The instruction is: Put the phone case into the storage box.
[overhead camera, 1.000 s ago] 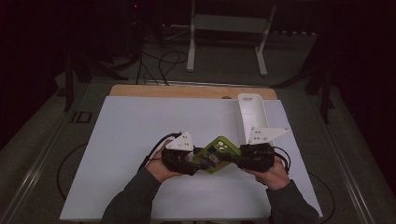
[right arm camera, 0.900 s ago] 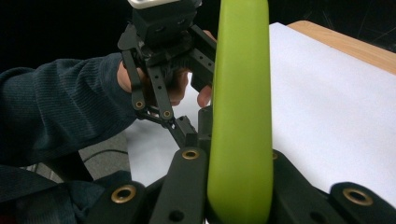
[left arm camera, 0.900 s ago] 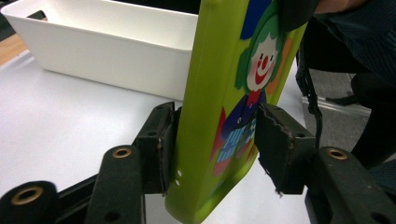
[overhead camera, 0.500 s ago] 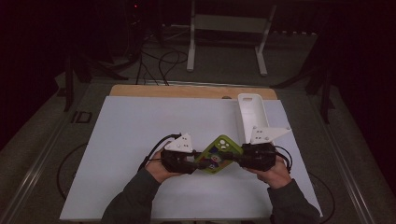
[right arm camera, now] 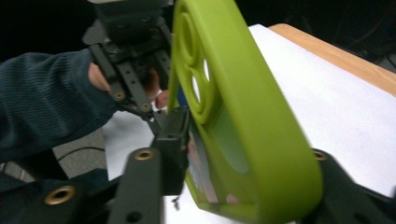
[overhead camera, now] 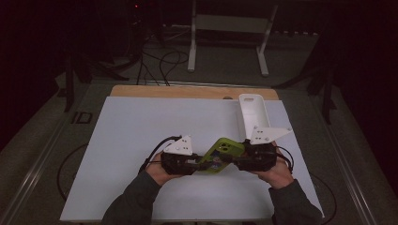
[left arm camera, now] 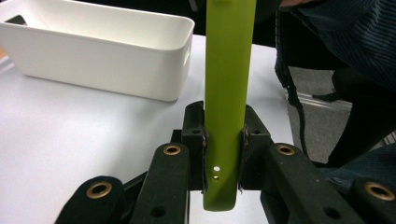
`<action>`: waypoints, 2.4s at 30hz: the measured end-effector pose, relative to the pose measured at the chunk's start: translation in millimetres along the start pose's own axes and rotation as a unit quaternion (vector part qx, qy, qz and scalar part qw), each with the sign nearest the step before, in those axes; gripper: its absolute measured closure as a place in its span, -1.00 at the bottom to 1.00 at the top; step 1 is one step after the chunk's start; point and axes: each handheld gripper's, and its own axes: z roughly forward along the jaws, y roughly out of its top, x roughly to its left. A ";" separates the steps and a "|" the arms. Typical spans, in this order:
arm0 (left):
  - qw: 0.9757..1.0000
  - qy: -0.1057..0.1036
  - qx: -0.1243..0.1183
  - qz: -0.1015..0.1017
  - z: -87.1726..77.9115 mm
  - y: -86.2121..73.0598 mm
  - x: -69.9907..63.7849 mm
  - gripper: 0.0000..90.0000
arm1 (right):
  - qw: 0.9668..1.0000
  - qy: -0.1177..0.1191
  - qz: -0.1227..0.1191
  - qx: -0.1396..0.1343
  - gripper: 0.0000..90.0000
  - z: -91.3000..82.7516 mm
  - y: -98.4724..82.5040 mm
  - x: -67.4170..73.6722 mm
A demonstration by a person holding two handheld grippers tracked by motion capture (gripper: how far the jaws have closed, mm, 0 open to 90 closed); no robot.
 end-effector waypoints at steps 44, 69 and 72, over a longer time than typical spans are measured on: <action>0.992 0.127 -0.013 -0.024 5.3 6.1 -1.1 0.72 | 0.983 -0.116 0.135 -0.053 -0.80 -10.6 -12.8 -9.5; 0.981 0.189 -0.011 -0.034 10.9 9.1 -4.6 0.72 | 0.967 -0.163 0.154 -0.123 -0.81 -6.0 -7.7 -1.6; 0.980 0.194 -0.012 -0.035 12.2 9.4 -5.2 0.72 | 0.966 -0.164 0.155 -0.128 -0.82 -4.0 -6.9 -0.9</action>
